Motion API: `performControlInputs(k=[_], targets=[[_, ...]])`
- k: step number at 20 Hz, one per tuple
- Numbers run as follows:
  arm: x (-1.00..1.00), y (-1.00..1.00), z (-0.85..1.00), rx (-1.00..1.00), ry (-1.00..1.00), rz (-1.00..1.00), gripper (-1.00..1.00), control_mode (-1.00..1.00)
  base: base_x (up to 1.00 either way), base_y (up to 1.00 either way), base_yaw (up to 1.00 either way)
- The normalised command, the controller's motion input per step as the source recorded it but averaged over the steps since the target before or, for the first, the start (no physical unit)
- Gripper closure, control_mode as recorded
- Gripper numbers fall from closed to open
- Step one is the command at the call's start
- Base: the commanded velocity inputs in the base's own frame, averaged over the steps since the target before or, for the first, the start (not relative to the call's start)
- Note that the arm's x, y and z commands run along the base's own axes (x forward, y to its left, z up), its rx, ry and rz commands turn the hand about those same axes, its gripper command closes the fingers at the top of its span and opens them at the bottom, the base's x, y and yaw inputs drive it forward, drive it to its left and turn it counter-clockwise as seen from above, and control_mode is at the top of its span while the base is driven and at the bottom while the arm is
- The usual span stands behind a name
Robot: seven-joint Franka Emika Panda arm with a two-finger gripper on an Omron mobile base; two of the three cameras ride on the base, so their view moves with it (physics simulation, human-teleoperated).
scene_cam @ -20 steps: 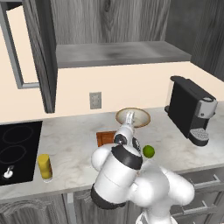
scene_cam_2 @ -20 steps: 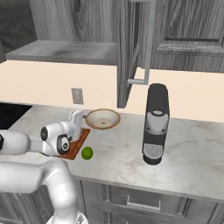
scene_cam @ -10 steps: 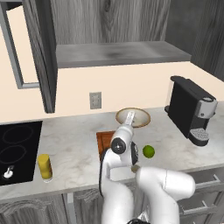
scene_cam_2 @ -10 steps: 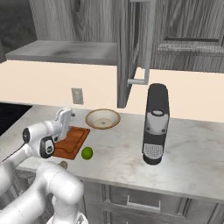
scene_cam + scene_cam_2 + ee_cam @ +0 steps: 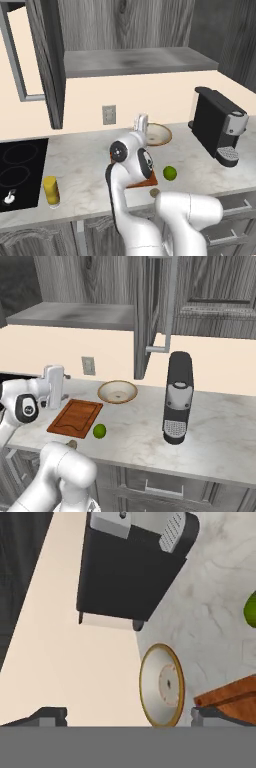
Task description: Open the cabinet. Place the bowl and condiment on the counter. Then place the lime and garlic on the cutting board.
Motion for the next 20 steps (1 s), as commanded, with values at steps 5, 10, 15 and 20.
performControlInputs(k=[5, 10, 15, 20], targets=[[-0.55, 0.46, 0.28, 0.08, 0.00, -0.24, -1.00, -1.00, 0.00, 0.00, 0.00], [-0.53, 0.02, -0.09, 0.07, 0.01, -0.10, -1.00, -1.00, 0.00, 0.00, 0.00], [-0.06, 0.02, -0.12, 0.15, 0.14, -0.03, -1.00, -1.00, 0.00, 0.00, 0.00], [0.00, 0.00, 0.00, 0.35, 0.00, -0.14, -1.00, -1.00, 0.00, 0.00, 0.00]])
